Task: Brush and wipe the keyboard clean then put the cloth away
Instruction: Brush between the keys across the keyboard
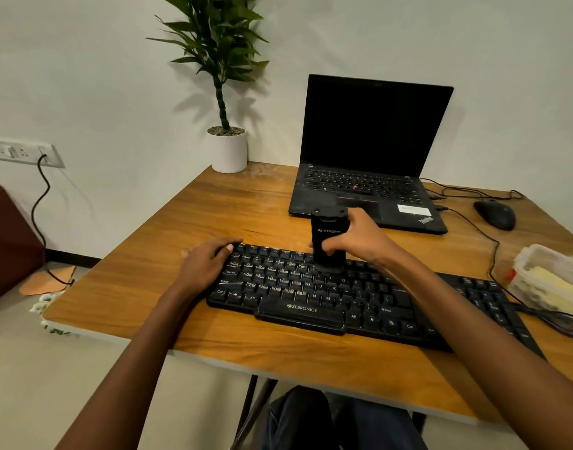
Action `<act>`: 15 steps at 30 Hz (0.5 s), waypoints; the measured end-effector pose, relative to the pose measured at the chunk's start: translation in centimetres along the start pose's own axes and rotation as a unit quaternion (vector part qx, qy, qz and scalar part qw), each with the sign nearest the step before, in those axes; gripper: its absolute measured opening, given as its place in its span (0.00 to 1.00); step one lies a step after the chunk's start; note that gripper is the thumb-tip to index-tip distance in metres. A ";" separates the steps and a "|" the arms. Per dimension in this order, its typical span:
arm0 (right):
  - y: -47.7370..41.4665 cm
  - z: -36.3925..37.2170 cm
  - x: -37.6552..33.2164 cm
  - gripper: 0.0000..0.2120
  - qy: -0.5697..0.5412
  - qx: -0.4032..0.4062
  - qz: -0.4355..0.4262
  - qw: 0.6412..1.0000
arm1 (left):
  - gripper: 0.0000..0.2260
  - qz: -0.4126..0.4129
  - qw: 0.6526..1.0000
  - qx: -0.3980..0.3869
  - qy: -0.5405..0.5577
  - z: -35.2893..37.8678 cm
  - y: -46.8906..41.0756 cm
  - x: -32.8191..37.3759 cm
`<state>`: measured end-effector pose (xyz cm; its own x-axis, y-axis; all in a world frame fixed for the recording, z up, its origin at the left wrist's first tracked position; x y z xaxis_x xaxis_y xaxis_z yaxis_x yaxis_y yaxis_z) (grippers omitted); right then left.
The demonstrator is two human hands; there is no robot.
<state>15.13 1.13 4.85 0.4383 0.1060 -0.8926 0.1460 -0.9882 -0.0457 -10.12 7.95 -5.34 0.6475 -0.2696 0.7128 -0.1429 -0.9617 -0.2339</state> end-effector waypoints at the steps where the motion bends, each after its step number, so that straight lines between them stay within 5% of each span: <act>1: -0.4 0.4 -0.3 0.16 -0.009 0.013 -0.010 1.000 | 0.13 0.002 1.000 0.000 -0.004 0.0 0.1 0.0; 9: -1.4 1.3 -1.3 0.15 0.165 -0.032 -0.016 0.986 | 0.14 0.010 1.000 -0.004 -0.006 -0.1 0.1 0.2; 15: -1.3 2.1 -1.2 0.18 0.130 -0.053 -0.028 0.990 | 0.12 0.009 1.000 0.010 -0.015 -0.3 0.3 0.7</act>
<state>12.53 2.02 5.02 0.6390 0.1986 -0.7432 0.2631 -0.9643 -0.0315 -9.91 7.47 -4.68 0.6677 -0.2844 0.6880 -0.1399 -0.9556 -0.2593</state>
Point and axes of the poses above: each hand's wrist, its own y-axis away from the middle knuckle, its own z-axis out of the palm, x = y × z, the point moved 6 cm from there along -y, towards the middle knuckle, and after that the axes turned 1 degree about -y, right-handed, at the moved point
